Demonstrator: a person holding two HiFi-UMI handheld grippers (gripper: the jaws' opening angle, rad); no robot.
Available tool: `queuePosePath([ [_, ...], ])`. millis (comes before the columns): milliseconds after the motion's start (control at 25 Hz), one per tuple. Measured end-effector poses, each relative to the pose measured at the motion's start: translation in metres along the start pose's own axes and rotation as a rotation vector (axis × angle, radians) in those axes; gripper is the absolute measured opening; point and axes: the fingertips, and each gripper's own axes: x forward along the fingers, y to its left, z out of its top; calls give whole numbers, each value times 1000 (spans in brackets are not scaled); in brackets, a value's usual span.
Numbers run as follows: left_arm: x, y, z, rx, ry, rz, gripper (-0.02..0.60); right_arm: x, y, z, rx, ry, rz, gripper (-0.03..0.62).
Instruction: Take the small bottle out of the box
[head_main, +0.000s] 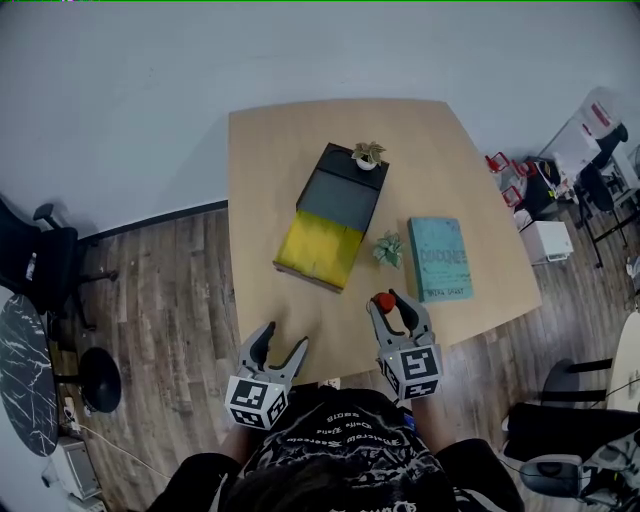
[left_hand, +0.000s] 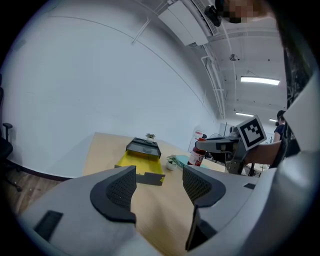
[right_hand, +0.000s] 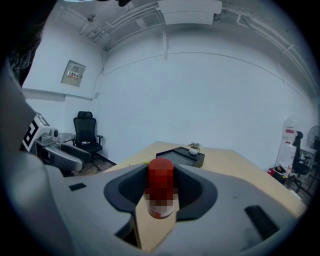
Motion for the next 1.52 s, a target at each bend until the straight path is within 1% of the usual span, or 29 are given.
queuePosePath([
  [280,3,-9,7,29,-18,-32,299,-32,1,-20,35,-5,-46,160],
  [520,4,-14,12,41,-31,-39,299,-33,-2,-22,47,-19,-56,160],
  [680,1,-18,13,37,-37,-48,299,-33,2,-24,45,-25,-42,160],
  [720,1,-19,14,33,-40,-51,290,-34,3,-25,44,-24,-39,160],
  [840,1,-21,18,11,-51,-61,224,-34,5,-26,56,-29,-23,160],
  [920,0,-17,20,10,-58,-42,145,-32,8,-24,72,-47,-7,160],
  [1000,-1,-12,21,9,-64,-20,70,-30,10,-21,62,-56,-2,160],
  [1040,-1,-10,21,7,-66,-13,50,-28,11,-20,50,-58,0,160],
  [1200,-2,-11,19,8,-61,-16,5,-28,13,-18,31,-61,7,160],
  [1400,1,-27,13,26,-31,-100,3,-27,14,-21,21,-50,9,158],
  [1520,-1,-29,12,46,-28,-103,3,-27,18,-22,25,-49,18,158],
])
